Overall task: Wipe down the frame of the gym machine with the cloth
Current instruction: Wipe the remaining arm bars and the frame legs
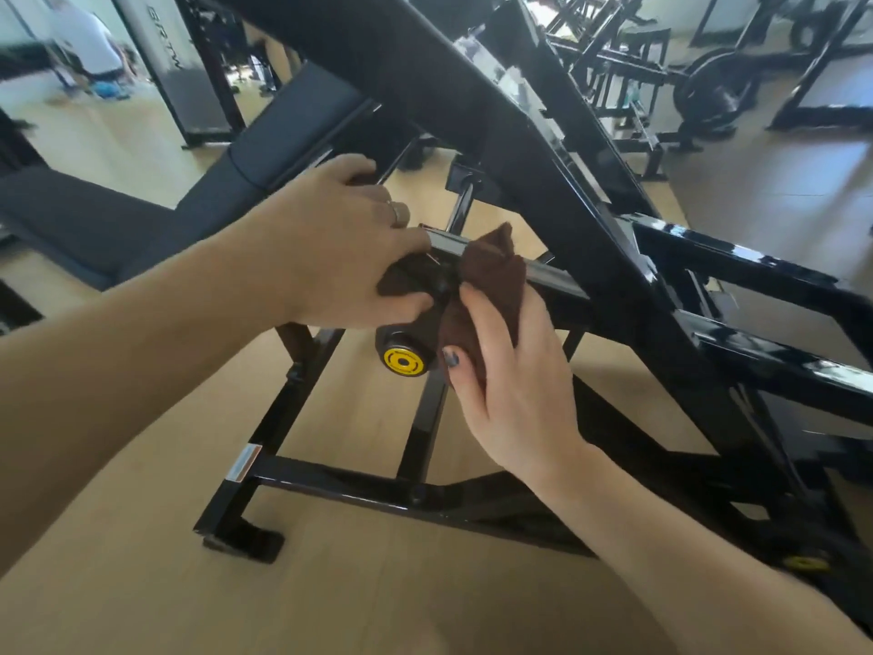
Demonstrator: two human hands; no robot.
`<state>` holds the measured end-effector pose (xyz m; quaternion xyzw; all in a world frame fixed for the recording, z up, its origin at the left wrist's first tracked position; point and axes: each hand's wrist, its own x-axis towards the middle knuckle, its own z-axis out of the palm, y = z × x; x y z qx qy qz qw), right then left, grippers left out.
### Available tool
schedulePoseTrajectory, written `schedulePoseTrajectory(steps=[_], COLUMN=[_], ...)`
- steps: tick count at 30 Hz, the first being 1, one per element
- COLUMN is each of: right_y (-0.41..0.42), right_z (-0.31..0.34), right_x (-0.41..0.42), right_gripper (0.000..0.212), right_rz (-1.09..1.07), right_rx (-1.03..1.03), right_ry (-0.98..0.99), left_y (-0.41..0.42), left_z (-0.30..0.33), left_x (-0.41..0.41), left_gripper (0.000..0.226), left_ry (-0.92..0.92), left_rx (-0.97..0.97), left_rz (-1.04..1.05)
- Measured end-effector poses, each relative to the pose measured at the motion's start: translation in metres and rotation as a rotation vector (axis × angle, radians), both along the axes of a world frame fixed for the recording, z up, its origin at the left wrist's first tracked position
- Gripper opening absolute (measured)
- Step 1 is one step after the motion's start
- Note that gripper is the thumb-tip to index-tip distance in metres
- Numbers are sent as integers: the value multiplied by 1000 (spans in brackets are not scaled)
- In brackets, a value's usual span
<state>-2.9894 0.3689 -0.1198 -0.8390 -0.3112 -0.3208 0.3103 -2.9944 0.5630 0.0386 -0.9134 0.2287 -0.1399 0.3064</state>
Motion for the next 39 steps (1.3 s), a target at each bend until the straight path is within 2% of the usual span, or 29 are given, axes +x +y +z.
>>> schedulePoseTrajectory(steps=[3, 8, 10, 13, 16, 18, 19, 22, 26, 28, 30, 32, 36, 39], right_y=[-11, -8, -3, 2, 4, 6, 7, 8, 8, 6, 2, -12, -77, -98], right_z=[-11, 18, 32, 54, 79, 81, 75, 34, -13, -14, -9, -14, -65, -78], right_x=[-4, 13, 21, 39, 58, 58, 49, 12, 12, 21, 26, 30, 35, 36], right_gripper=[53, 36, 37, 33, 32, 30, 28, 32, 41, 33, 30, 34, 54, 56], right_rz=[5, 26, 25, 82, 121, 147, 147, 51, 105, 172, 232, 290, 326, 337], right_rx=[-77, 35, 75, 108, 140, 202, 225, 226, -16, -165, -265, -302, -270, -255], right_ry=[-13, 108, 268, 624, 962, 993, 901, 323, -345, -539, -586, -539, -412, -361], left_y=[7, -2, -1, -2, -4, -4, -4, -2, -3, -3, -5, -6, -10, -11], left_z=[4, -17, -19, -21, -23, -21, -21, -25, -27, -27, -26, -26, -24, -23], left_x=[6, 8, 9, 10, 10, 10, 9, 10, 9, 9, 8, 7, 4, 4], left_gripper=[69, 60, 56, 54, 61, 66, 67, 61, 47, 42, 41, 41, 41, 44], left_ry=[-52, -223, -260, -302, -335, -329, -321, -325, -343, -344, -341, -343, -350, -349], left_rx=[-55, -215, -244, -266, -277, -281, -283, -270, -258, -242, -246, -245, -264, -284], left_rz=[-7, 97, 88, 78, 68, 73, 81, 130, 173, 177, 180, 183, 166, 172])
